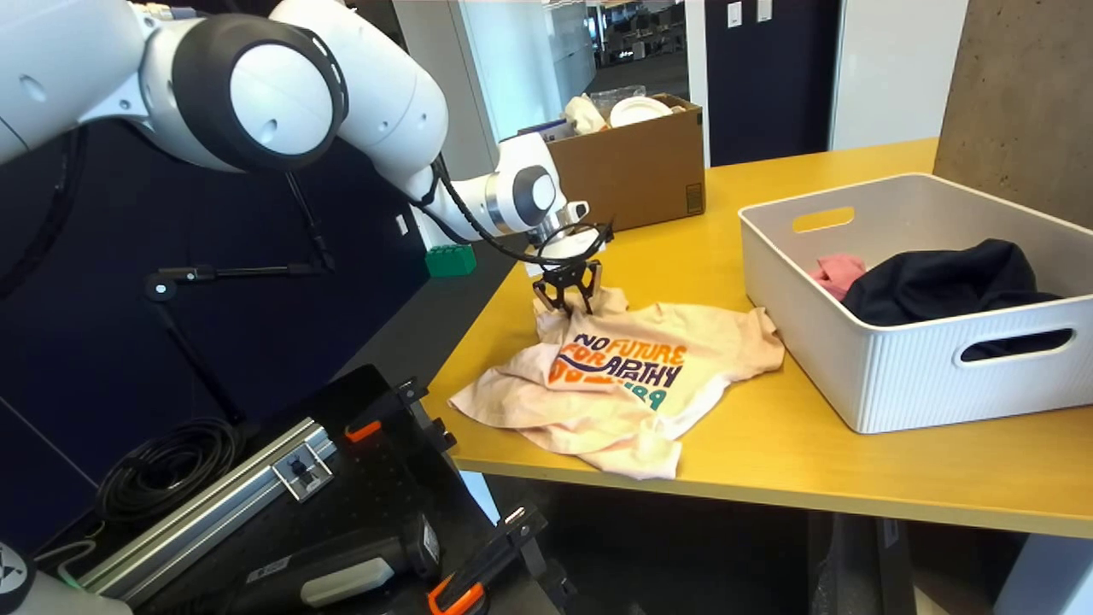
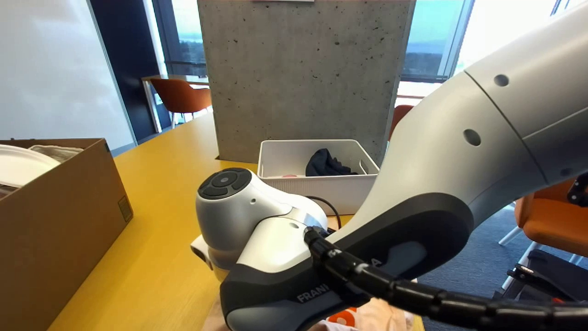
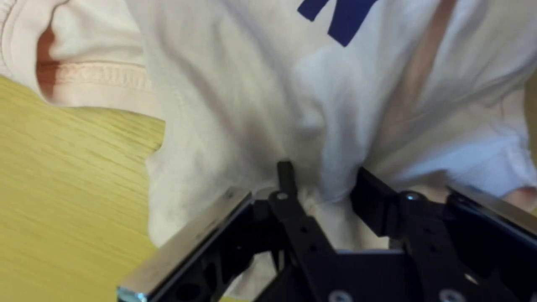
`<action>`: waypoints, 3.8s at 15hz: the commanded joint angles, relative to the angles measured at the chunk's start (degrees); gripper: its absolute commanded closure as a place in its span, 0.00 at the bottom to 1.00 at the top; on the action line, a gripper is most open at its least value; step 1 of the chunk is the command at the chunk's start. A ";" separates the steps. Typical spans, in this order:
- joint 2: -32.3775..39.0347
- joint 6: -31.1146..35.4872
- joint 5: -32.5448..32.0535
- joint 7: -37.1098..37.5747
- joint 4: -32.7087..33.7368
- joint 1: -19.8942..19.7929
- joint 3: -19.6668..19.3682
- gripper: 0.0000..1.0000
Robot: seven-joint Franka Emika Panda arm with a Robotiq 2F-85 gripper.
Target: Fold the shirt and place it in the basket
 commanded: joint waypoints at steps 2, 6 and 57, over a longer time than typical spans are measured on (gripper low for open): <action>3.00 0.03 -0.38 -1.52 5.11 -0.04 -0.74 0.99; 4.52 -0.97 0.05 -3.06 9.27 -1.67 -1.48 0.99; -41.79 -8.43 -1.03 46.76 -52.74 0.43 -7.29 0.99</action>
